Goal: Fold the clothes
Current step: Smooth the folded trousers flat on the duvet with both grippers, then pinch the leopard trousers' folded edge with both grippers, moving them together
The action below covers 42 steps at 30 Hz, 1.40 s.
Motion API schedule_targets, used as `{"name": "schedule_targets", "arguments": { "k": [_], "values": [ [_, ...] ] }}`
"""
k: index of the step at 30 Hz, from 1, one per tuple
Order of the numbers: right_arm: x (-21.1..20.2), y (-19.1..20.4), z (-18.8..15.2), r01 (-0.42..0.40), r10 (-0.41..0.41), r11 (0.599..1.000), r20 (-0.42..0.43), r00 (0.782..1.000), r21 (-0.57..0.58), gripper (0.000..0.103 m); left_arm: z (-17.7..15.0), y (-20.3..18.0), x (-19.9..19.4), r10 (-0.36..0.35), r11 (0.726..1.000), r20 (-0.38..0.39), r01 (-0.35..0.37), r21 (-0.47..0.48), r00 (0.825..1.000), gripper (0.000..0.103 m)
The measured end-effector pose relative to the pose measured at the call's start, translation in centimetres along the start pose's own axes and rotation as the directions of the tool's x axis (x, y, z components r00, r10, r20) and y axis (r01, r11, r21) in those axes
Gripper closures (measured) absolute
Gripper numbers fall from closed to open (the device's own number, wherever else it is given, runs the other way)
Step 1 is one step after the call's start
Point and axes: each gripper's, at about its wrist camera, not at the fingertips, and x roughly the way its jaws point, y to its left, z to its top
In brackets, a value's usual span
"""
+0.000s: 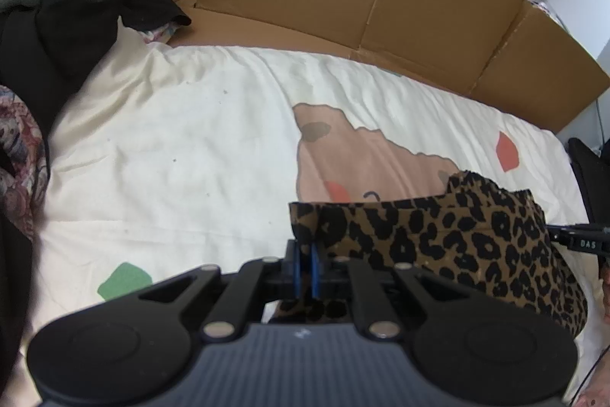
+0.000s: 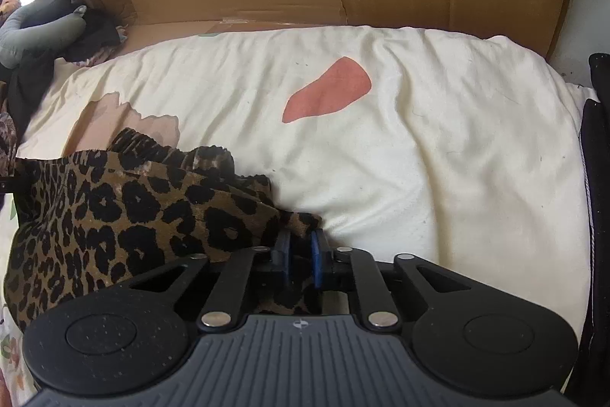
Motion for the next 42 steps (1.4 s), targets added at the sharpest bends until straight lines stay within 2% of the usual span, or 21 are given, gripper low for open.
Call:
{"name": "schedule_targets", "arguments": {
  "k": [3,14,23,34,42],
  "values": [
    [-1.0,-0.5,-0.2,0.005,-0.006,0.999,0.024,1.000,0.037,0.100,0.1,0.0,-0.5,0.003,1.000,0.017,-0.003,0.000,1.000,0.097],
    [-7.4,-0.8,-0.5,0.034,-0.051,0.994,0.156,0.987,0.107,0.101,1.2,-1.3,-3.6,-0.008,0.999,0.116,0.003,0.040,0.993,0.097],
    [-10.0,-1.2,-0.7,0.052,-0.077,0.990,0.195,0.978,0.133,0.101,2.6,-2.8,-4.9,-0.032,0.997,0.172,0.020,0.073,0.985,0.097],
    [-9.1,-1.4,0.3,0.070,-0.094,0.989,0.194,0.976,0.129,0.101,4.0,-2.7,-2.7,-0.018,0.998,0.156,0.007,0.068,0.988,0.097],
    [-6.7,-1.8,0.6,0.103,-0.121,0.985,0.133,0.984,0.137,0.101,4.6,-2.1,0.6,-0.020,0.998,0.093,0.015,0.056,0.995,0.097]
  ]
}}
